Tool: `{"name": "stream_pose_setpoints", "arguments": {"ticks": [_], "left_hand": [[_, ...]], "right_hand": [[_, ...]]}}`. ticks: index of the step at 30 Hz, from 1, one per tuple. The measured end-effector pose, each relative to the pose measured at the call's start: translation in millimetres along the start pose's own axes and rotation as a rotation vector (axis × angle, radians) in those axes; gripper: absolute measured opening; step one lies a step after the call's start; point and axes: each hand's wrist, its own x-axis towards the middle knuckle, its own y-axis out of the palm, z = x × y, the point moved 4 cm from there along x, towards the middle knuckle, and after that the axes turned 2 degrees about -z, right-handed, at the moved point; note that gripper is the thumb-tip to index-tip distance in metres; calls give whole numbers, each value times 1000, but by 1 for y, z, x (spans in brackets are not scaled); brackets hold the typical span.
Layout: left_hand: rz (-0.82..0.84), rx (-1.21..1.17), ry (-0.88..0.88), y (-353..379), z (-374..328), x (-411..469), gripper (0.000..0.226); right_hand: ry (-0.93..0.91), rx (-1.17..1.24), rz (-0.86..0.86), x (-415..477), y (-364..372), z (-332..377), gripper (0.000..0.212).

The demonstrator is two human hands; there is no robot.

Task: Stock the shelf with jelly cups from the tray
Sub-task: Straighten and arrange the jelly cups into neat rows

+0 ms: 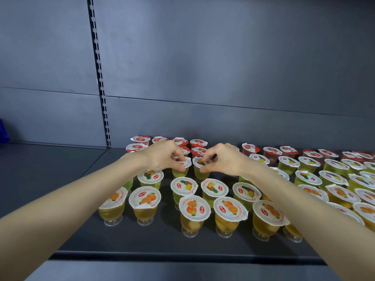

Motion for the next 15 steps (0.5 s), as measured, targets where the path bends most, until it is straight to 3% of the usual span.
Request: {"name": "stream_pose_setpoints", "arguments": {"ticks": [15], "left_hand": [[-10,42,4,-2,-8,-7,31]], "right_hand": [[-15,-26,27,-1,-1,2,31]]}}
